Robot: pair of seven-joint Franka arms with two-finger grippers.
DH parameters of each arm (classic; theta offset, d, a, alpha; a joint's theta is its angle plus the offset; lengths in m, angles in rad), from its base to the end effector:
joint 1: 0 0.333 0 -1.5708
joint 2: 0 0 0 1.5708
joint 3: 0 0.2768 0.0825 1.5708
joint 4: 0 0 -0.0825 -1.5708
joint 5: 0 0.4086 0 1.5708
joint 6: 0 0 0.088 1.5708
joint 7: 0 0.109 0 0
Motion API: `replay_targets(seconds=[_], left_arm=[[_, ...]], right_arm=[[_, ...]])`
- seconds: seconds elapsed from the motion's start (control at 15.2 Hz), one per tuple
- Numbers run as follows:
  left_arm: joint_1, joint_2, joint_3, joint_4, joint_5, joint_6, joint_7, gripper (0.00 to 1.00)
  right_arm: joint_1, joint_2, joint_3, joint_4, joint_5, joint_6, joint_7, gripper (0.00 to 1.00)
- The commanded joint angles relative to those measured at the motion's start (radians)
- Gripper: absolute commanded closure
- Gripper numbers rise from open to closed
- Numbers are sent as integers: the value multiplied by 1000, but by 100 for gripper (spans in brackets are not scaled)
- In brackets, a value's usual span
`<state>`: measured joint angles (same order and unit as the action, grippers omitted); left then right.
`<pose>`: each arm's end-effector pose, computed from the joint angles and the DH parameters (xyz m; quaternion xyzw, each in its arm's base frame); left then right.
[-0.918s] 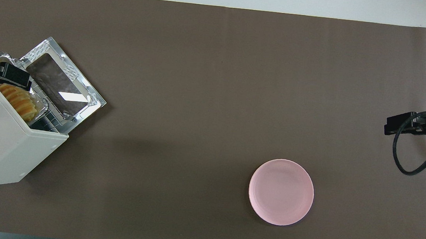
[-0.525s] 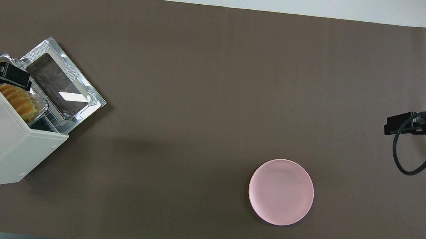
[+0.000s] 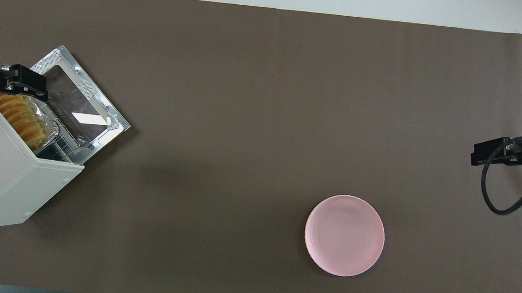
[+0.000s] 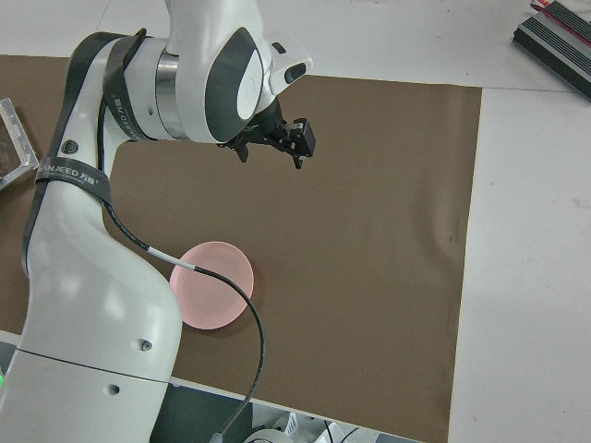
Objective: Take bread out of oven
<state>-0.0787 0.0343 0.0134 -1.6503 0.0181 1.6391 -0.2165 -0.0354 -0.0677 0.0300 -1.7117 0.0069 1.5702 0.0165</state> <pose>0.5891 -0.0368 0.5295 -0.9969 -0.0747 0.0212 0.0123 0.5569 -0.0018 0.5519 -0.9993 0.0111 0.0369 0.0022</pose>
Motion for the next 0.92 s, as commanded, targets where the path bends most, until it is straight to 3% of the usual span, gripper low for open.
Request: replay_targets(seconds=[0.0,0.26,0.59,0.85], left_arm=[[-39,94,10,52,6,18,-167,0],[-59,225,11,96,123,80,-306,0],[-56,294,16,69,253,123,-481,0],[-39,286,17,-3,261,162,-501,0]], right_arm=[[-14,-3,11,0,-15,-13,11,0],[-14,-3,11,0,-15,-13,11,0],[-14,-3,11,0,-15,-13,11,0],[-14,-3,11,0,-15,-13,11,0]])
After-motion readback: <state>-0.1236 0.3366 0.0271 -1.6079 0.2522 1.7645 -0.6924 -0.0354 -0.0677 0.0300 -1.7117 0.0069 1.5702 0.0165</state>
